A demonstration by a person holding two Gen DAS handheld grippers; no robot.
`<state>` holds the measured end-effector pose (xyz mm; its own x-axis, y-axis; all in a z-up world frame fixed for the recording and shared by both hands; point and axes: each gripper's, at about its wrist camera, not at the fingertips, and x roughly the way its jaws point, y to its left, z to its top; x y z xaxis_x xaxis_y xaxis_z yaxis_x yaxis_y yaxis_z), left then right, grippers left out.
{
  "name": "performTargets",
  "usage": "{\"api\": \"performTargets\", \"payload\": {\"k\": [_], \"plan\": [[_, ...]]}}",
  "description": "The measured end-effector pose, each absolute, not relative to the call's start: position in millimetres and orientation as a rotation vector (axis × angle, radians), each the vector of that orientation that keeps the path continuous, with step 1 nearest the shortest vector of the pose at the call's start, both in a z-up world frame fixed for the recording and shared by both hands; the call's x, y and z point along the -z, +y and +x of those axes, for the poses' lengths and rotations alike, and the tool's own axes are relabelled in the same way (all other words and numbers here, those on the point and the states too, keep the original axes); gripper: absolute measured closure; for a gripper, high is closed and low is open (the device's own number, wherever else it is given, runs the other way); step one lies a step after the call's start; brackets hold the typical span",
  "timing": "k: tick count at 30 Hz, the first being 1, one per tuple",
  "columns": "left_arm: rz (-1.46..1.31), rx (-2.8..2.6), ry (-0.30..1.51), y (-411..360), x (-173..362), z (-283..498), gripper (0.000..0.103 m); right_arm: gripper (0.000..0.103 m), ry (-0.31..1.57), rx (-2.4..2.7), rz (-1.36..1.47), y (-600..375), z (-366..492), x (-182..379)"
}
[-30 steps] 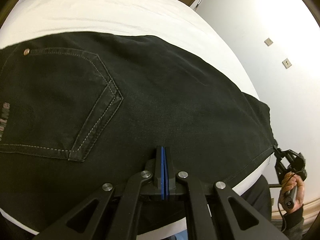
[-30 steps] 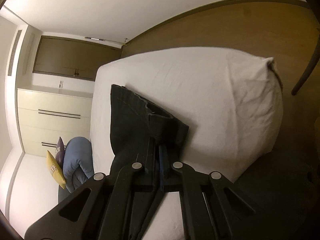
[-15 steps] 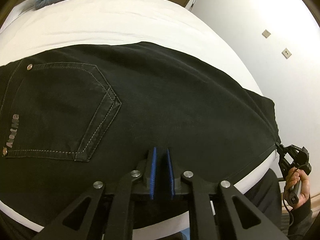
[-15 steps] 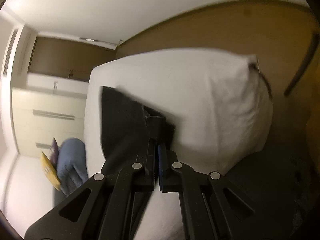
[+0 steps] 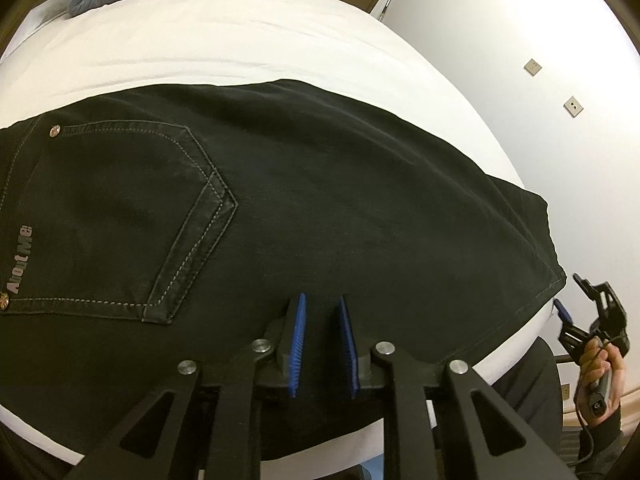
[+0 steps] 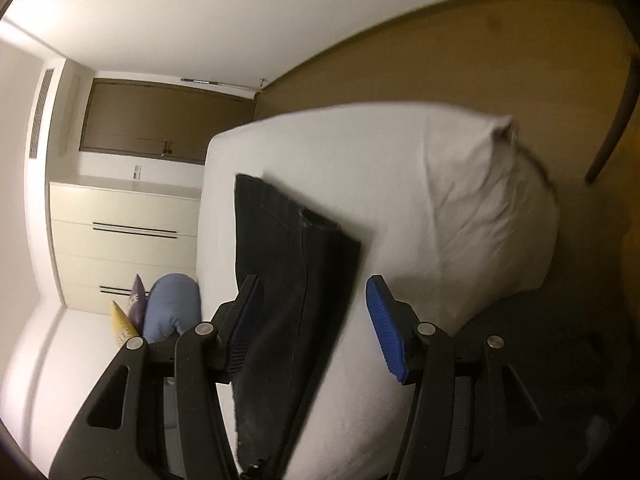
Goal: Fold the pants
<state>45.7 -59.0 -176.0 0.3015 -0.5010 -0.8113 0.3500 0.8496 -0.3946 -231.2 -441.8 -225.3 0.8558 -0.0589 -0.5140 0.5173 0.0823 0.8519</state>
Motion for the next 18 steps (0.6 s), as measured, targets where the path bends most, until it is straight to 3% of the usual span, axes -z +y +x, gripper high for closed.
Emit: {"api": "performTargets", "payload": {"k": [5, 11, 12, 14, 18], "plan": [[-0.161, 0.569, 1.133, -58.2, 177.2, 45.6, 0.083, 0.052, 0.33, 0.443, 1.492, -444.2, -208.3, 238.2], [-0.166, 0.569, 1.136, -57.7, 177.1, 46.0, 0.083, 0.063, 0.222, 0.372, 1.579, -445.4, -208.2, 248.4], [-0.167, 0.569, 1.137, -57.7, 177.0, 46.1, 0.083, 0.069, 0.21, 0.365, 1.588, -446.0, -205.3, 250.8], [-0.169, 0.569, 1.14, -56.9, 176.7, 46.4, 0.083, 0.069, 0.202, 0.357, 1.596, -447.0, -199.9, 253.7], [-0.18, 0.566, 1.148, -54.3, 175.3, 48.7, 0.083, 0.094, 0.212, 0.366, 1.585, -450.9, -189.2, 256.4]]}}
